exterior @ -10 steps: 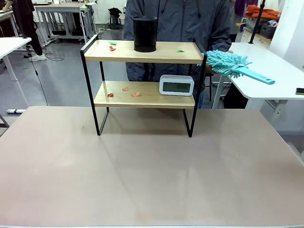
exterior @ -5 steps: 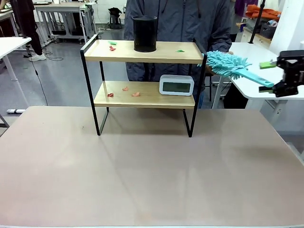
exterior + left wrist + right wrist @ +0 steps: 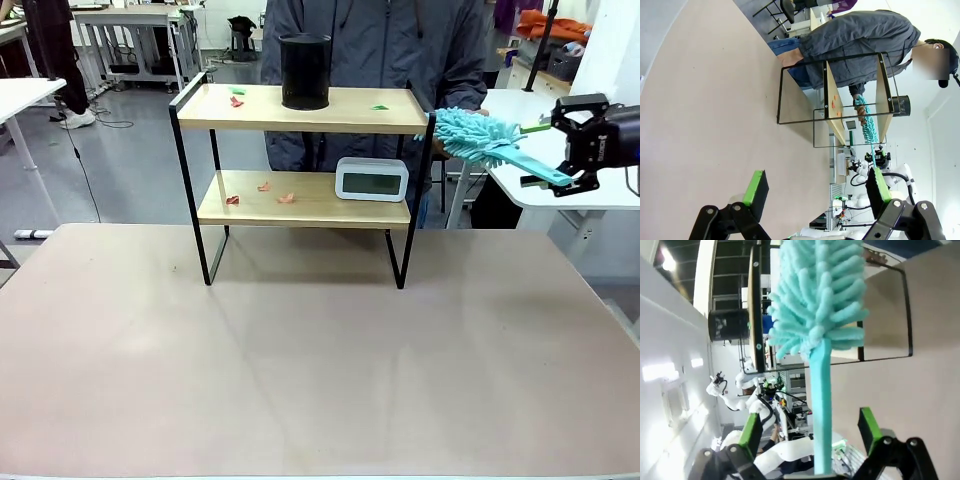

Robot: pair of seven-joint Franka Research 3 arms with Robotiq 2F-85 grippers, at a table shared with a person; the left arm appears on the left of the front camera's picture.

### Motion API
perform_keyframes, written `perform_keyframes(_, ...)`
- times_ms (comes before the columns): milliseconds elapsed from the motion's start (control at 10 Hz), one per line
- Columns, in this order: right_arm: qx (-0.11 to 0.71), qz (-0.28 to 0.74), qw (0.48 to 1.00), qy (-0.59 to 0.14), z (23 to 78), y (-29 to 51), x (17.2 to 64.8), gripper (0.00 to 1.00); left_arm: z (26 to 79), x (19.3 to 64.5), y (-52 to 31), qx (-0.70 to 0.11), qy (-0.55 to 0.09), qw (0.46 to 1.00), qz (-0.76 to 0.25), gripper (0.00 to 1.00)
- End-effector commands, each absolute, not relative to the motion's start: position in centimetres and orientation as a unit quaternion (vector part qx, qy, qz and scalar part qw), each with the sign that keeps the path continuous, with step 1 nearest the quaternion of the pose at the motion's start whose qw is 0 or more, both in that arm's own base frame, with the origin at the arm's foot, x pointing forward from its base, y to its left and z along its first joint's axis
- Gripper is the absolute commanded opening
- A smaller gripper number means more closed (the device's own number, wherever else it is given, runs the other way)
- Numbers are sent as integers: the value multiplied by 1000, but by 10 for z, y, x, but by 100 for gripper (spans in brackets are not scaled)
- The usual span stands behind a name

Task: Clean the shelf.
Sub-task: Pick up the Duster from the human.

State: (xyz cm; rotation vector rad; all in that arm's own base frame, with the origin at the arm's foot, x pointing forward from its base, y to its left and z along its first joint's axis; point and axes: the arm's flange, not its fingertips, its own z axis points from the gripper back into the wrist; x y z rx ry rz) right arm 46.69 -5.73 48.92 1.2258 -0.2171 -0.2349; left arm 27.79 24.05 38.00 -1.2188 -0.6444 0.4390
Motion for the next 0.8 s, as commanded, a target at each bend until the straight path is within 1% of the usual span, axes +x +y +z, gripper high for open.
perform_keyframes(0,556,-135,816,-79,499,-46,480,100,379,276,237,-562,-308,743,193,100)
perform_keyframes(200,553,-143,818,-68,495,-46,484,100,379,276,237,-562,-308,743,193,100)
perform_keyframes(600,557,-140,816,-69,493,-47,482,100,379,276,237,-562,-308,743,193,100)
perform_keyframes(700,557,-140,815,-79,493,-50,481,45,379,276,237,-562,-308,743,193,100)
